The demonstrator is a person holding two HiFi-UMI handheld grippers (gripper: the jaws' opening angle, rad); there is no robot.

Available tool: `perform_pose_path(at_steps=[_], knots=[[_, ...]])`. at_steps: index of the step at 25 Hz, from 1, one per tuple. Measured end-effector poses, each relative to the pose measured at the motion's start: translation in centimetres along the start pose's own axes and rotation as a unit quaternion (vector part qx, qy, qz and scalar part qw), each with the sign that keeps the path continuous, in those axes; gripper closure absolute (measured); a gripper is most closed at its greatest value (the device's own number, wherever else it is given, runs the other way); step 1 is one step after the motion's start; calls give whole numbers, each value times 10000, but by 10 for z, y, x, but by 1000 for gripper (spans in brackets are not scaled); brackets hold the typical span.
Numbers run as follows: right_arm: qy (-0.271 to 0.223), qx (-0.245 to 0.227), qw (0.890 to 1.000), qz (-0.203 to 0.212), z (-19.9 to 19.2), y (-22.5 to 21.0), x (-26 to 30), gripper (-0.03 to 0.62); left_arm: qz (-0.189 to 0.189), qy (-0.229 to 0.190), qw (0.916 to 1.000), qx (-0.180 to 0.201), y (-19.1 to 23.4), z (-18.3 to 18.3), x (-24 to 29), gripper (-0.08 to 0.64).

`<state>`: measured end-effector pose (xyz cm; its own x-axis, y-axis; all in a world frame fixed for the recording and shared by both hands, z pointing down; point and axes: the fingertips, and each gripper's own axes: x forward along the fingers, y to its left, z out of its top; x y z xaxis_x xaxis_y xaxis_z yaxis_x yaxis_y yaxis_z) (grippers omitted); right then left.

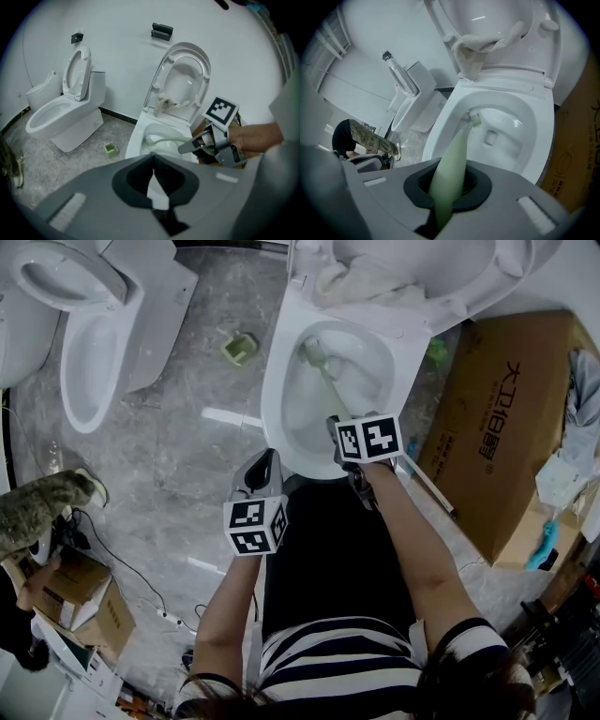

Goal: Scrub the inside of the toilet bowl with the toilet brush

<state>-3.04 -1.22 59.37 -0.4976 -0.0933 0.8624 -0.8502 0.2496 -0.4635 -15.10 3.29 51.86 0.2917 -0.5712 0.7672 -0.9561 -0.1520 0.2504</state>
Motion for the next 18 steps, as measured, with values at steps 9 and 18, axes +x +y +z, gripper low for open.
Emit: perform_pose_path(at_steps=[9, 18], knots=[[-324, 415, 9980, -341, 1, -33, -15, 580, -54, -30, 10000, 70, -7, 3, 1, 560], [-460, 584, 9964, -408, -21, -43, -43, 580, -84, -75, 9998, 154, -18, 7, -2, 560]])
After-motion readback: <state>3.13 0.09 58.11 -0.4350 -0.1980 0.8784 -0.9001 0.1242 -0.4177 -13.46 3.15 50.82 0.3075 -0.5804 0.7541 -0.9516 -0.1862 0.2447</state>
